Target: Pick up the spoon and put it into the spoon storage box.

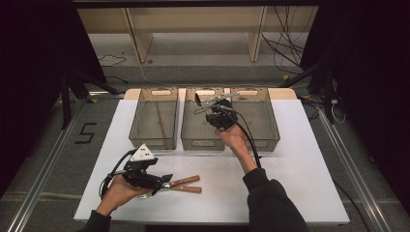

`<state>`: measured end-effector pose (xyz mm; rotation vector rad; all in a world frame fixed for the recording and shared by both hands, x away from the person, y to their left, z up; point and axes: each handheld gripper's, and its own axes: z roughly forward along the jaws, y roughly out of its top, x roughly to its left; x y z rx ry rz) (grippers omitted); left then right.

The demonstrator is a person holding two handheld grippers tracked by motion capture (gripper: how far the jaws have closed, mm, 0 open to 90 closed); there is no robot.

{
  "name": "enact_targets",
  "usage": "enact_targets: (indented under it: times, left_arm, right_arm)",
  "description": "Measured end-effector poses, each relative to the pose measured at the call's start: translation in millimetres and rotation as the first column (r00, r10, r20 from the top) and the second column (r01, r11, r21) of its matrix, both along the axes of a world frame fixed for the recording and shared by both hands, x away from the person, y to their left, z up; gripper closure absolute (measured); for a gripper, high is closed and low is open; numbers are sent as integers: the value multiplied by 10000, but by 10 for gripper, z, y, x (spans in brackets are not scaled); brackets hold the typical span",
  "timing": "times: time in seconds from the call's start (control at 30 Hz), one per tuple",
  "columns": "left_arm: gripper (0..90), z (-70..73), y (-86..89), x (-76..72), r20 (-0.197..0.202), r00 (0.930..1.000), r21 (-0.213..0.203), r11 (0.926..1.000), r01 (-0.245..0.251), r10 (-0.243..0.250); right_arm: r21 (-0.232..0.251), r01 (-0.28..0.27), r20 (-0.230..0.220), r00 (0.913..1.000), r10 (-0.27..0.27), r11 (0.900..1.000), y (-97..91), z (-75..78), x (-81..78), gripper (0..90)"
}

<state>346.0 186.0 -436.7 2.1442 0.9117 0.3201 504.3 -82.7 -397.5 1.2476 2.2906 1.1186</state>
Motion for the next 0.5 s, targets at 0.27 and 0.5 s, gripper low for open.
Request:
enact_targets:
  times: [0.27, 0.5]
  left_arm:
    - [175, -25, -24, 7, -86, 9999, 104, 9999, 89, -88]
    - [175, -16, -27, 5, -103, 9999, 69, 9999, 75, -74]
  right_arm:
    - [-91, 79, -226, 9997, -81, 9999, 87, -43, 70, 890]
    - [-228, 205, -441, 9988, -215, 9995, 109, -79, 153, 890]
